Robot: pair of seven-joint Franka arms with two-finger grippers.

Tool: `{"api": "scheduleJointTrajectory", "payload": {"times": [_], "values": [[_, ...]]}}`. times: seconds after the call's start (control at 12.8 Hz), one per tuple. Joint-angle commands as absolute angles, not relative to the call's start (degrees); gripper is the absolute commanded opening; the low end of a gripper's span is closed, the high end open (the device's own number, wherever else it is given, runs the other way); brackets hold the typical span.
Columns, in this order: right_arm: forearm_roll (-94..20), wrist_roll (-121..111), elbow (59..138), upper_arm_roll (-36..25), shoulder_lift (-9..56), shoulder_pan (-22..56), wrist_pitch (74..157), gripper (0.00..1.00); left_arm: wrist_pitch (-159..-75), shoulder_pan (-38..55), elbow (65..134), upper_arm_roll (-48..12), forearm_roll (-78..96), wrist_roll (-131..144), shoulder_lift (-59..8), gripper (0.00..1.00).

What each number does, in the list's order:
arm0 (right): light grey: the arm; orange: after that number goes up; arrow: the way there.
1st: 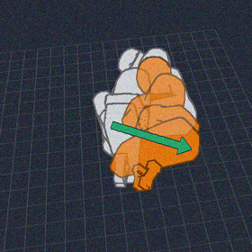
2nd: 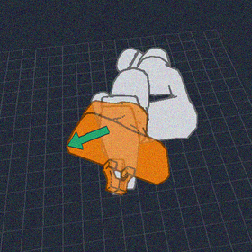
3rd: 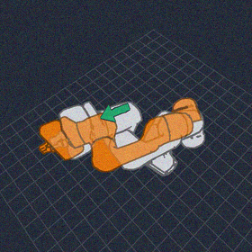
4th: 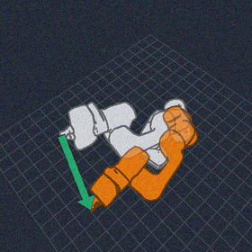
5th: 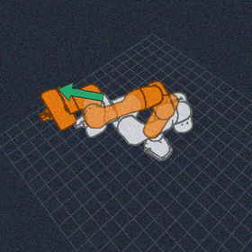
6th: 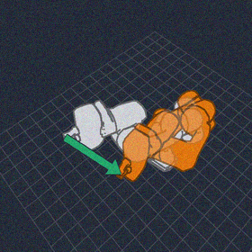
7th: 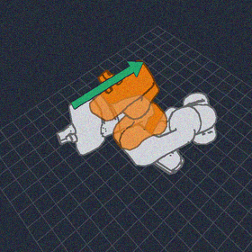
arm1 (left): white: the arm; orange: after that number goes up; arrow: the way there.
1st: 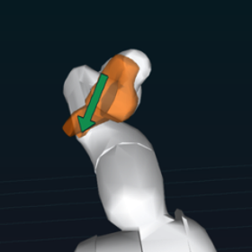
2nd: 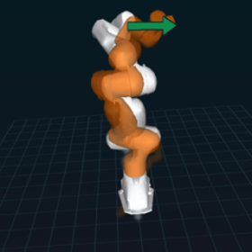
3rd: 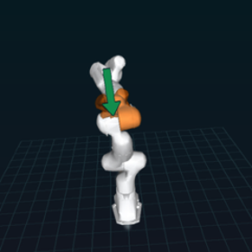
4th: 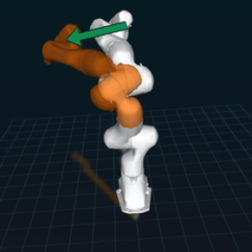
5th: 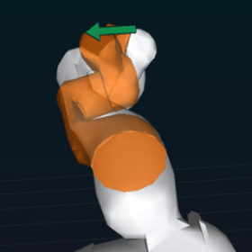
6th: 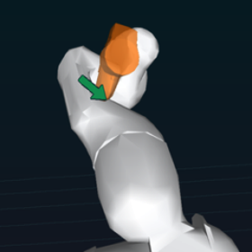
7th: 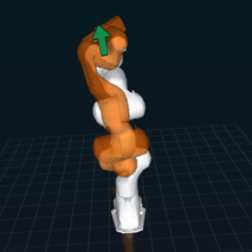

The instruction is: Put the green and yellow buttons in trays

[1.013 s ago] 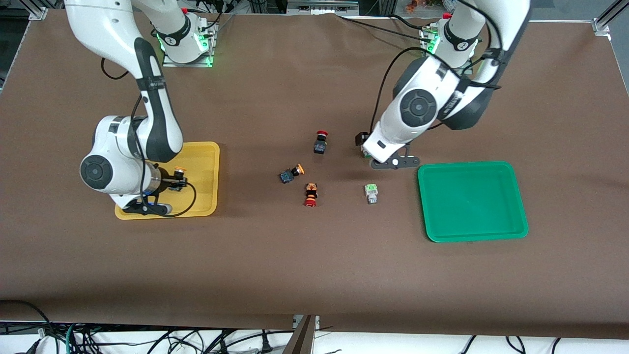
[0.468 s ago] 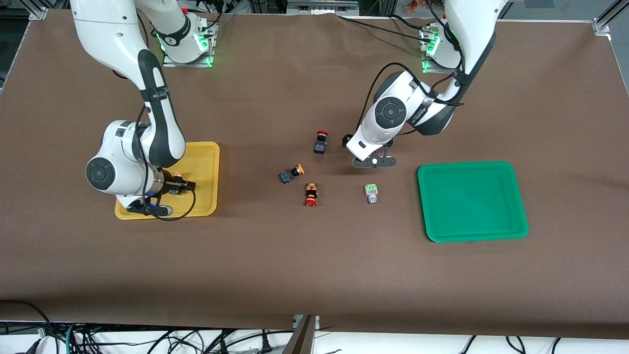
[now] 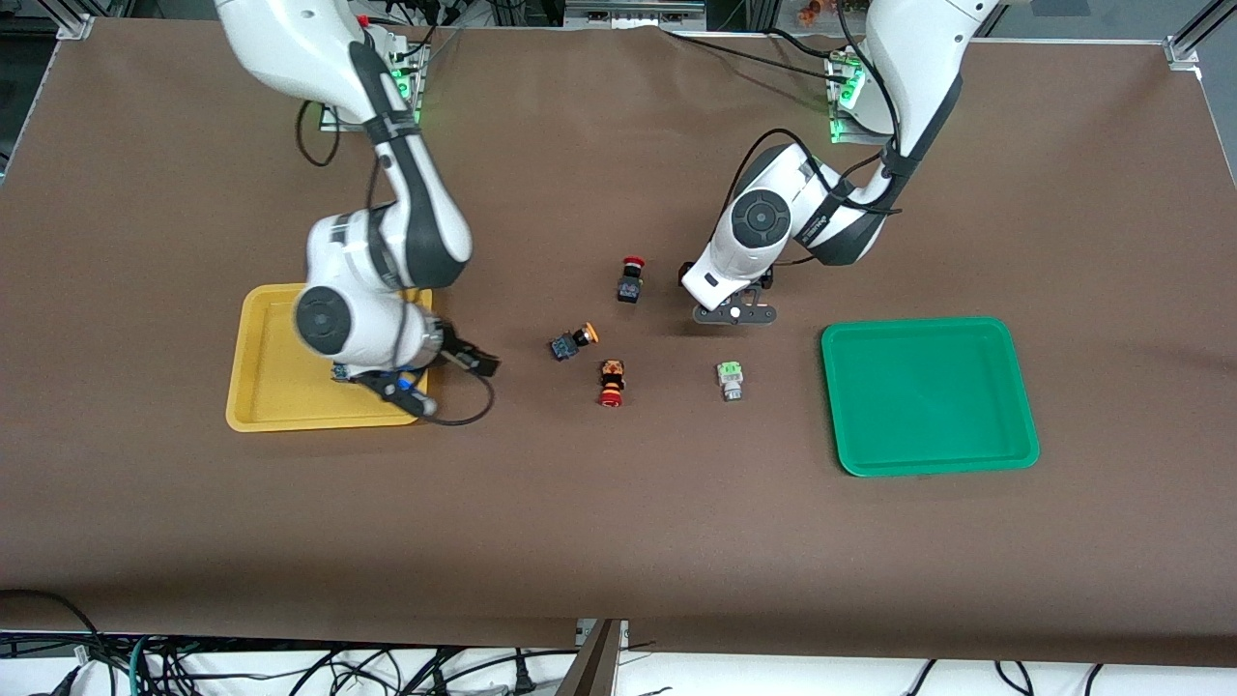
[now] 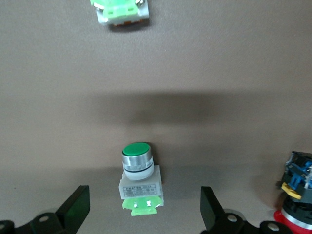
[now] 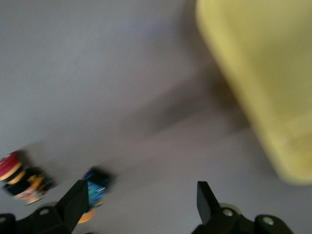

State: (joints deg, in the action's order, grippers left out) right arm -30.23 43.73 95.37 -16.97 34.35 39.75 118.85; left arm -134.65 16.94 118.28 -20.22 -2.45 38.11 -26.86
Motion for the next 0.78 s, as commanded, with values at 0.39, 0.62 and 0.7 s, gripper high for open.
{"api": "scheduleJointTrajectory", "payload": {"times": [0.39, 0.62, 0.7], "values": [[-32.8, 62.1, 95.0, -12.5, 42.2, 47.2, 133.3, 0.97, -137.2, 17.6, 119.3, -19.7, -4.0, 43.6, -28.7, 0.35], [-32.6, 61.0, 95.2, -12.6, 42.9, 47.6, 134.5, 0.56, -137.1, 17.4, 119.2, -19.7, -4.0, 43.8, -29.2, 0.00], [-32.0, 60.6, 95.3, -12.6, 42.8, 47.5, 134.2, 0.22, -136.9, 17.1, 119.0, -19.7, -4.0, 44.1, -29.2, 0.00]]}}
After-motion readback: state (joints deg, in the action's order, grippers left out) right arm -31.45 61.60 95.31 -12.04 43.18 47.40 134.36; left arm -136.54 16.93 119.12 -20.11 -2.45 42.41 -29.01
